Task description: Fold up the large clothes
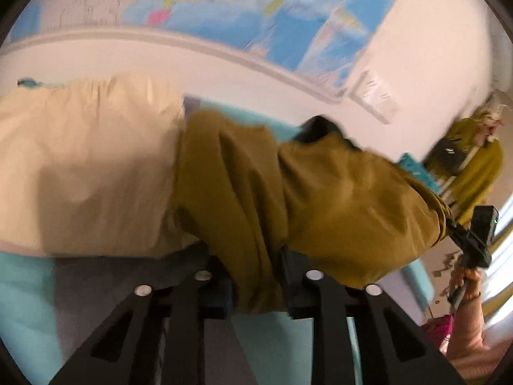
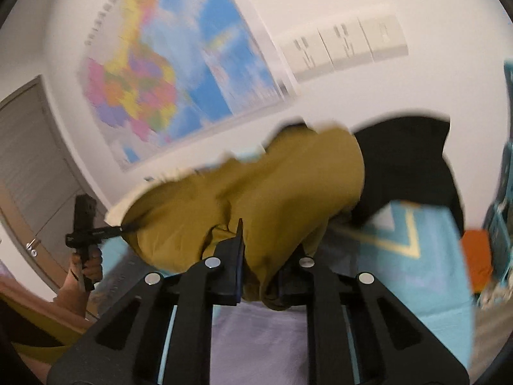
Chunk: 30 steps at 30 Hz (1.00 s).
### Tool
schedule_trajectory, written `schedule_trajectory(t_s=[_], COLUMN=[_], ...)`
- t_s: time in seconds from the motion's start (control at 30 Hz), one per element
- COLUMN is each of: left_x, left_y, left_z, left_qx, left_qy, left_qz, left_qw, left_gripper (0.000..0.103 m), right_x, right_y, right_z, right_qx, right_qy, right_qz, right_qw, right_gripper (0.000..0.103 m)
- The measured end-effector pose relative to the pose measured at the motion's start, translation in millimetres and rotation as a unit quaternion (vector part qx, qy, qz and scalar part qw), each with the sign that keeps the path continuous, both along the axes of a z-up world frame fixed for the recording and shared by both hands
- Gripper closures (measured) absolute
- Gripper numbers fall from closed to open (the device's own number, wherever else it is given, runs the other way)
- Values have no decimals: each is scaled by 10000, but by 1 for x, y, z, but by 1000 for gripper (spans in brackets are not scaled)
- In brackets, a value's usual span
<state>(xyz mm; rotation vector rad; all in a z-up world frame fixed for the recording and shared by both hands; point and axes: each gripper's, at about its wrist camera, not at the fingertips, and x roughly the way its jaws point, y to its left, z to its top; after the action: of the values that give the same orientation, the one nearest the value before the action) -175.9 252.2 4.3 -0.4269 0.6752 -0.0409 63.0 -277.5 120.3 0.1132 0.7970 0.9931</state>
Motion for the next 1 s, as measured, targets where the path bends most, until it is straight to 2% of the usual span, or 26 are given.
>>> schedule_trajectory(t_s=[0.03,0.1,0.13,0.2,0.23,0.27,0.33,0.37,0.43,0.5,0.53,0.6,0.63,0.7,0.8,0.87,0.9,0.93,0.97,1.0], left_x=[-11,-26,-30,-32,-31,-30,-35,-39,-44,-46,-45,-43,-41,-24,-3,4,7,10,12,11], left_y=[-3,-10,-13,-19,-20,-19,-13,-10,-10,-13,-16,-19,-18,-23,-21,-18,-18,-18,-16,-13], left_z=[5,4,-2,-32,-46,-64,-70,-66,-51,-34,-25,-16,-14,-15,-29,-41,-45,-48,-52,-55], left_qx=[-75,-180,-244,-289,-308,-378,-497,-470,-240,143,373,528,566,846,910,768,729,693,584,465], left_qy=[-42,-21,57,542,749,995,929,851,750,608,536,433,433,584,823,926,973,1005,1031,1043], left_qz=[-97,-285,-367,-414,-429,-384,-258,-210,-97,-41,-20,-117,-146,-113,-157,-219,-212,-220,-219,-193], left_qw=[9999,9994,9990,9973,9958,9936,9941,9950,9968,9980,9979,9976,9974,9946,9923,9925,9924,9923,9927,9933], left_gripper=[83,82,82,81,76,61,47,41,34,29,21,19,18,18,18,19,20,23,23,23], right_x=[-8,-15,-17,-14,-14,-14,-12,-12,-14,-14,-14,-14,-14,-11,-8,-6,-2,3,3,5], right_y=[-10,-27,-32,-35,-36,-38,-49,-52,-53,-50,-48,-37,-26,-3,38,55,65,73,75,78], right_z=[12,14,3,-35,-63,-78,-91,-84,-65,-40,-31,-18,-14,-20,-41,-59,-72,-86,-93,-100], right_qx=[-17,-151,-353,-888,-1331,-1424,-1281,-1166,-1167,-1241,-1229,-1115,-1013,-1008,-1373,-1461,-1602,-1836,-1875,-1923], right_qy=[-160,-166,5,579,917,1138,1457,1417,1136,691,522,241,191,120,133,331,398,472,549,539], right_qz=[61,117,143,119,64,28,-284,-381,-539,-694,-767,-813,-721,-561,-261,-109,-109,-156,-108,-85], right_qw=[9999,9997,9993,9943,9868,9832,9806,9823,9852,9874,9881,9901,9921,9933,9901,9887,9862,9817,9807,9798], right_gripper=[89,90,89,89,88,88,72,71,57,51,48,46,40,37,32,32,39,55,64,77])
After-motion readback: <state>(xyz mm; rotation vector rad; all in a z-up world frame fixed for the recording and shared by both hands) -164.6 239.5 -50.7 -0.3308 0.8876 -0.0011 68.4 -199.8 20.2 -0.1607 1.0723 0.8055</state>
